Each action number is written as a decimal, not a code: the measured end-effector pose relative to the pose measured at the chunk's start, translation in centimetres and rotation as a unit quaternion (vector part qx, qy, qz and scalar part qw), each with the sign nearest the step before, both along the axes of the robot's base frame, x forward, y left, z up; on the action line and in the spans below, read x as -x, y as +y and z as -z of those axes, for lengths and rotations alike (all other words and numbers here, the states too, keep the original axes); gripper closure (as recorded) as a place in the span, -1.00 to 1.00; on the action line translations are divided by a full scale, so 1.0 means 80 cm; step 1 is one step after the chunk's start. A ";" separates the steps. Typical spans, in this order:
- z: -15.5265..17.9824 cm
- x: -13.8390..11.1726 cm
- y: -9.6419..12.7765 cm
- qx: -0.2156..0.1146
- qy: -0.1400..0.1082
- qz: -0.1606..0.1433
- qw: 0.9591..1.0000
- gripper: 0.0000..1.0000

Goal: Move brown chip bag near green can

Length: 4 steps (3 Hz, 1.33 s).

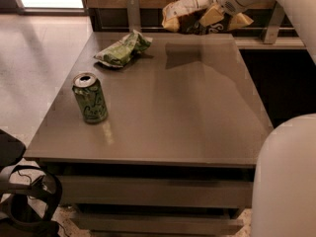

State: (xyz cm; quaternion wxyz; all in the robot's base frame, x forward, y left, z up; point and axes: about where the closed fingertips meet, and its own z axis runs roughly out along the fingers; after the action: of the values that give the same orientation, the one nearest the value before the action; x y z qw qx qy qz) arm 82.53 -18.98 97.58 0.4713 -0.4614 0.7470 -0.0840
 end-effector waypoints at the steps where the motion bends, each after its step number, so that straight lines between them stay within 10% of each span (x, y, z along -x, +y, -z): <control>1: -0.051 0.042 -0.014 0.003 -0.017 -0.008 1.000 1.00; 4: -0.111 0.158 -0.057 -0.040 -0.039 -0.058 0.997 1.00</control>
Offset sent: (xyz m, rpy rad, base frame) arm -0.0888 -0.0349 0.0901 0.0037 -0.0703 0.0349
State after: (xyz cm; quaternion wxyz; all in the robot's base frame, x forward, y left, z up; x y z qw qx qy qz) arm 69.91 -23.54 106.46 0.5219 -0.4815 0.7027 -0.0444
